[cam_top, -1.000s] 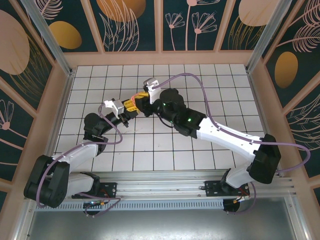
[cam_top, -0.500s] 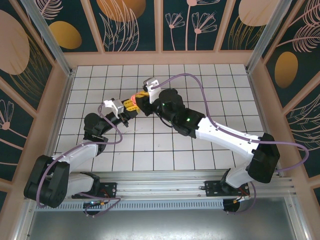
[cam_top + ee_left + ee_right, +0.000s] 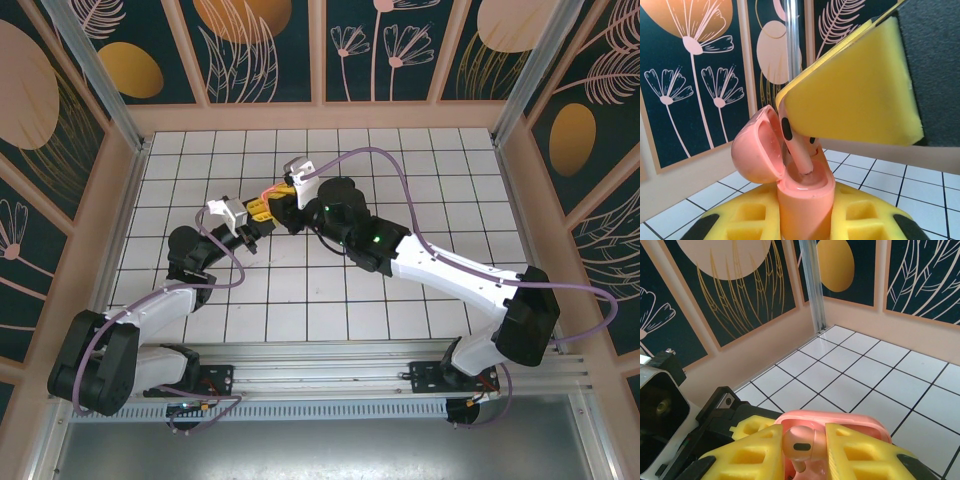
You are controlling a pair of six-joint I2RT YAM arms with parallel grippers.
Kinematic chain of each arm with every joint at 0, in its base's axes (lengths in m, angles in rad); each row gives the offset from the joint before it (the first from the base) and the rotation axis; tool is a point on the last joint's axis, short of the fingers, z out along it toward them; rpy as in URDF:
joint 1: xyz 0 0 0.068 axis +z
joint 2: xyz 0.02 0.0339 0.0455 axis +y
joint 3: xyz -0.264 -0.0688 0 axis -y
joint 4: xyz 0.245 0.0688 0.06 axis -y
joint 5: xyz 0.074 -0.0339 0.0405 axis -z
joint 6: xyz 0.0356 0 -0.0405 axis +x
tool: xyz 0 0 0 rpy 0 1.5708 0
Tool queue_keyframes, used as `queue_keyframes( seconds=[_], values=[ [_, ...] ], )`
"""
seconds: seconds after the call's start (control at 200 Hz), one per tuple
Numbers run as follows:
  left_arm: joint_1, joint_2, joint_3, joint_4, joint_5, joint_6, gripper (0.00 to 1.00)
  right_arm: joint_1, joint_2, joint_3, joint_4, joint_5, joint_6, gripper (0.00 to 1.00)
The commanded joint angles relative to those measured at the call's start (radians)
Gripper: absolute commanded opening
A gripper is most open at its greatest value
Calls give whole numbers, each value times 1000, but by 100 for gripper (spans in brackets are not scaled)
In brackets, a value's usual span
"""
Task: Insert the wireless bluetooth earbuds into the charging case
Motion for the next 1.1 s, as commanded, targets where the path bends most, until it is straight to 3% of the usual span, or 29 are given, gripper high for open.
queue_keyframes(
  seconds=[0.0,0.696,1.096],
  values=[
    [0,-19,13,42,-4,-16,14,2,7,-18,1,-33,22,24],
    [0,-18,24,48,-21,-49,14,30,19,-39,4,-71,-18,24],
    [1,-15,27,55,-17,-64,13,40,26,-17,-63,-2,-68,24]
  ],
)
